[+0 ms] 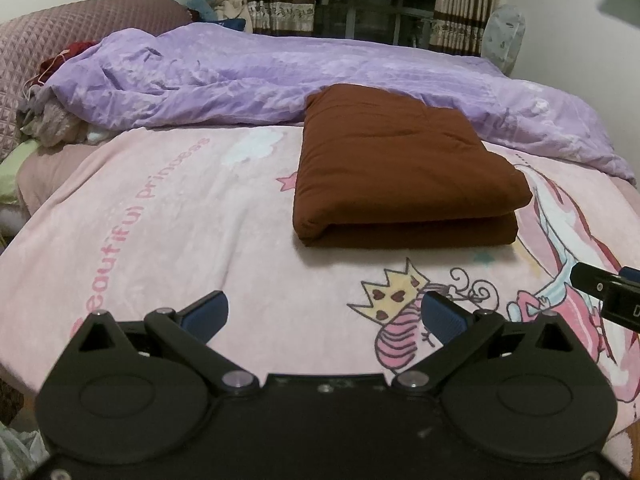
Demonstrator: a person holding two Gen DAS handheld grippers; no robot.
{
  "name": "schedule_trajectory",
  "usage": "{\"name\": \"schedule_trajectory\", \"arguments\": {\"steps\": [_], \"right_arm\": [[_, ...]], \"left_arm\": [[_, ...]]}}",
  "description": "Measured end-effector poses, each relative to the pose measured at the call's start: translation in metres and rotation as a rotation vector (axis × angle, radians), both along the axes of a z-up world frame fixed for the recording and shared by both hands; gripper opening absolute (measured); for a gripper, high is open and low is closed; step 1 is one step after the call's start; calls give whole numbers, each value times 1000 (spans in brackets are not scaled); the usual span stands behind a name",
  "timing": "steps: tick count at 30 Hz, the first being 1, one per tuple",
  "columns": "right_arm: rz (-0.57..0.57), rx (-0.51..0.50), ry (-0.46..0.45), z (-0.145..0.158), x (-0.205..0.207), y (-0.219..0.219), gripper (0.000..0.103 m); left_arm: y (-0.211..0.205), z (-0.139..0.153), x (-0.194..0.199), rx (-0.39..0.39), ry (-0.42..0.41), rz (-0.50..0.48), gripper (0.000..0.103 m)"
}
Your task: Fold large clothes
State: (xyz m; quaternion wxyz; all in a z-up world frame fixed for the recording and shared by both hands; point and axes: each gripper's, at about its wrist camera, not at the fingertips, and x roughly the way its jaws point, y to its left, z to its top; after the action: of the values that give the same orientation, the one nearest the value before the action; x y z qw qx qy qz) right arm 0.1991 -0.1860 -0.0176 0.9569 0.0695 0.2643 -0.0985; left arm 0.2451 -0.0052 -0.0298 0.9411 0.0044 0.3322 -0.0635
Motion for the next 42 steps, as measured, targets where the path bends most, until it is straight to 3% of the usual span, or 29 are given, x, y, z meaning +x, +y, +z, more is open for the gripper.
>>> {"name": "schedule_trajectory", "arguments": {"steps": [42], "right_arm": [[2,3,5,-2,0,1,88]], "left_arm": [[-3,0,2,5,17,-12,103]]}}
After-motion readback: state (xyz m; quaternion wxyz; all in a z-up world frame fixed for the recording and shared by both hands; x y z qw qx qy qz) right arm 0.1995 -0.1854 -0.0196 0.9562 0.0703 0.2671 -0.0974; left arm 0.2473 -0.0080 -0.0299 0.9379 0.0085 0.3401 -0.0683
